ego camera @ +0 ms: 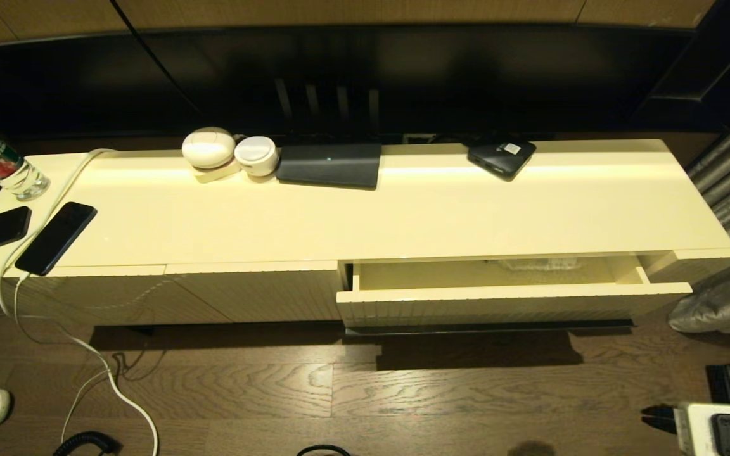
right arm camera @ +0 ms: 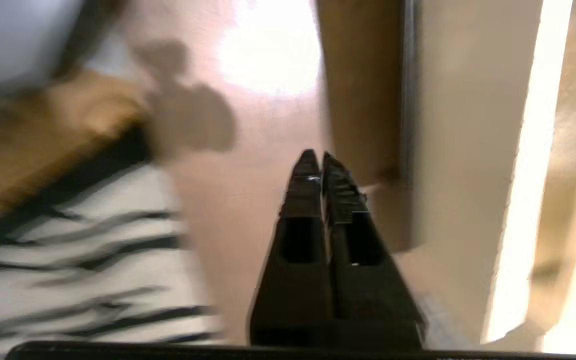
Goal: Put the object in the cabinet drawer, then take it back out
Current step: Open the drawer
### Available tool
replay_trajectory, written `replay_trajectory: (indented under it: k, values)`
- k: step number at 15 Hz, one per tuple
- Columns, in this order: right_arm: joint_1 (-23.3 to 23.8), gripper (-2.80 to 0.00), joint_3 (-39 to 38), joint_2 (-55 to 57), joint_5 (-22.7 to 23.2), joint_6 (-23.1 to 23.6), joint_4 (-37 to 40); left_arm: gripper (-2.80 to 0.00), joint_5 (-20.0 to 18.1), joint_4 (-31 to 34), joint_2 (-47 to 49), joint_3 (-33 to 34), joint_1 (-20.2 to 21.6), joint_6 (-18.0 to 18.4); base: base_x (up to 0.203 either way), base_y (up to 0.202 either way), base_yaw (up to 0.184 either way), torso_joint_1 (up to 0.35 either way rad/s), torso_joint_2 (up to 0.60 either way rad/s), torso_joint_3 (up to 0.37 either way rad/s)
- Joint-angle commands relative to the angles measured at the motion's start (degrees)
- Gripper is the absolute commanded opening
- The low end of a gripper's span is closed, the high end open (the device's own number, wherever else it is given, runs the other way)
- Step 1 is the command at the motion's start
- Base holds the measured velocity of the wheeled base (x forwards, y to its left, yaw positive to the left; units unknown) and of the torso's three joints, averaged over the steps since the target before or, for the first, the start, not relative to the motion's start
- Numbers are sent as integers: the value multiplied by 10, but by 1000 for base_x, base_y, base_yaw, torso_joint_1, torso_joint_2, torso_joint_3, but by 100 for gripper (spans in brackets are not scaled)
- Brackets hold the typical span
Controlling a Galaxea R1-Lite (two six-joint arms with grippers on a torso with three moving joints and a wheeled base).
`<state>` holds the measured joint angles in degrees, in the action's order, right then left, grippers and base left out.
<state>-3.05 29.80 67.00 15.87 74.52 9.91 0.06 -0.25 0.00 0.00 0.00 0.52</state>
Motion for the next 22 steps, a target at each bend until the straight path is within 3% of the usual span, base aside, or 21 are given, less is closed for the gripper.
replay_trajectory:
  k: [1,4,7,12,16,22]
  values:
    - [0,-280,73,-55,1,-191,101,-280,0,0,0,1,0,0,0,0,0,0,0,0]
    - [-2,-280,178,26,0,-389,183,-280,0,0,0,1,0,0,0,0,0,0,0,0]
    - [-23,-280,264,128,-7,-576,197,-280,0,0,0,1,0,0,0,0,0,0,0,0]
    - [-100,-280,368,291,-125,-817,161,-280,0,0,0,1,0,0,0,0,0,0,0,0]
    - [-135,-280,405,365,-200,-853,64,-280,0,0,0,1,0,0,0,0,0,0,0,0]
    - [-140,-280,471,405,-204,-888,59,-280,0,0,0,1,0,0,0,0,0,0,0,0]
